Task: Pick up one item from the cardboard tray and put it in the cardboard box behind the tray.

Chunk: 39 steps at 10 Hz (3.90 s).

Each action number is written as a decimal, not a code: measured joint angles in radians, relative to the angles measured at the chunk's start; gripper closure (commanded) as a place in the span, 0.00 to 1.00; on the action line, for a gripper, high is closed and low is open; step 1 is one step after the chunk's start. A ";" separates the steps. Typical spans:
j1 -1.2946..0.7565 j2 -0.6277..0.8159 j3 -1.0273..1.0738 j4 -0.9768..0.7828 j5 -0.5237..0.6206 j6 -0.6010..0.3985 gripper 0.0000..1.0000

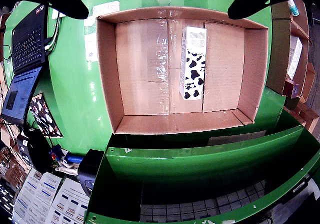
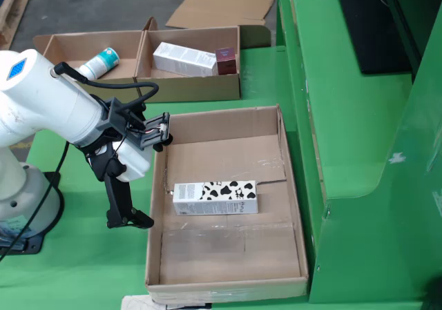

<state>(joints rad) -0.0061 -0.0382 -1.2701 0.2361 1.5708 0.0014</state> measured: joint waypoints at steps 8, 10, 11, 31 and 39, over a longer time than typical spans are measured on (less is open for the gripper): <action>0.000 0.000 0.000 0.000 0.000 0.000 0.00; 0.000 0.000 0.000 0.000 0.000 0.000 0.00; 0.018 0.002 -0.006 -0.003 -0.005 0.011 0.00; 0.604 -0.012 0.037 -0.075 -0.276 0.445 0.00; 0.406 -0.676 0.683 0.104 -0.538 0.152 0.00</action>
<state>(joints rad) 0.4002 -0.7147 -0.5875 0.3405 1.0324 0.1532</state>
